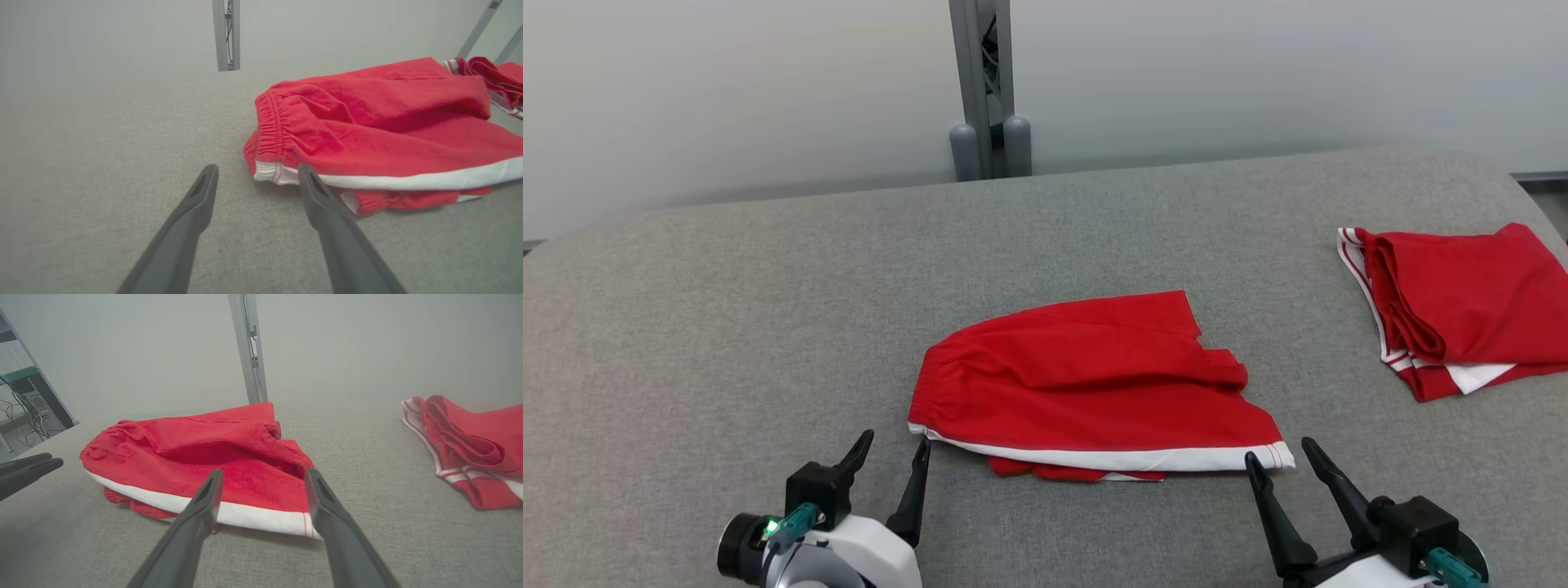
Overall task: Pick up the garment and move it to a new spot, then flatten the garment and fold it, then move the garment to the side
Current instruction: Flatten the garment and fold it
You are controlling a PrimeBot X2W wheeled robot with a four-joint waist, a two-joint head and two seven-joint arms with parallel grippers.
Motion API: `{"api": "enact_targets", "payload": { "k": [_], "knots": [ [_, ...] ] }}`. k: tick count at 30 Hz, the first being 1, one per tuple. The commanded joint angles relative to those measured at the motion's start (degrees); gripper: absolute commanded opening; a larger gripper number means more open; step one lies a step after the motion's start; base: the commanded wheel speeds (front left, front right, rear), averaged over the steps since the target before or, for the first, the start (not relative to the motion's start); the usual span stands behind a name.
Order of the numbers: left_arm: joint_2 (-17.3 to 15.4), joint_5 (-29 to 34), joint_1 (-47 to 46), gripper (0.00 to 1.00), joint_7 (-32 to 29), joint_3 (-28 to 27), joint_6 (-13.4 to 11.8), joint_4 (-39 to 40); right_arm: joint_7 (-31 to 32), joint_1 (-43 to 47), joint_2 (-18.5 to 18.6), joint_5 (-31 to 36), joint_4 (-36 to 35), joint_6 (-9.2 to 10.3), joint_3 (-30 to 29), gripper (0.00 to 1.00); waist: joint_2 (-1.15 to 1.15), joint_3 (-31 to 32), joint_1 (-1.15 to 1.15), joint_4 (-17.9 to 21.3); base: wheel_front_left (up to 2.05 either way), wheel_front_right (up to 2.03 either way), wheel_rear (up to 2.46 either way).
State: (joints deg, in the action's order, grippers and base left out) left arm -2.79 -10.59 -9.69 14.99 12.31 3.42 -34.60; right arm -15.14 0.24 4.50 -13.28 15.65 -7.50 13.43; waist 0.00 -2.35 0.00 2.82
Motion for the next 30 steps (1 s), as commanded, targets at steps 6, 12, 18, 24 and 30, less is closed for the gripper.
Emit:
{"api": "enact_targets", "payload": {
  "k": [6, 12, 18, 24, 30],
  "knots": [
    [-0.34, 0.48, -6.67, 0.89, 0.17, 1.04, 1.98, -7.47, -0.07, -1.85, 1.02, -0.27, -0.37, 0.02, -0.08, 1.0, 0.0, -2.76, 0.0, 1.03, 0.0, 0.0, 0.0],
    [-0.32, 0.4, -9.59, 0.69, 0.17, 1.41, 2.49, -12.1, -0.06, -2.78, 1.07, -0.15, -0.68, 0.02, -0.13, 1.0, 0.0, -4.08, 0.0, 1.57, 0.0, 0.0, 0.0],
    [-0.31, -0.66, -10.81, 0.55, 0.17, 2.28, 3.46, -13.36, -0.06, -3.35, 1.01, -0.42, -0.53, 0.02, 0.05, 1.0, 0.0, -4.58, 0.0, 1.94, 0.0, 0.0, 0.0],
    [-0.37, -1.53, -11.14, 0.6, 0.17, 2.68, 3.87, -15.07, -0.07, -3.75, 1.19, -0.79, -0.02, 0.02, 0.7, 1.0, 0.0, -4.24, 0.0, 2.41, 0.0, 0.0, 0.0],
    [-0.42, -2.02, -11.77, 0.18, 0.17, 2.87, 3.98, -15.27, -0.06, -4.11, 1.72, -0.96, -0.09, 0.02, 1.03, 1.0, 0.0, -4.04, 0.0, 2.77, 0.0, 0.0, 0.0]
  ]
}}
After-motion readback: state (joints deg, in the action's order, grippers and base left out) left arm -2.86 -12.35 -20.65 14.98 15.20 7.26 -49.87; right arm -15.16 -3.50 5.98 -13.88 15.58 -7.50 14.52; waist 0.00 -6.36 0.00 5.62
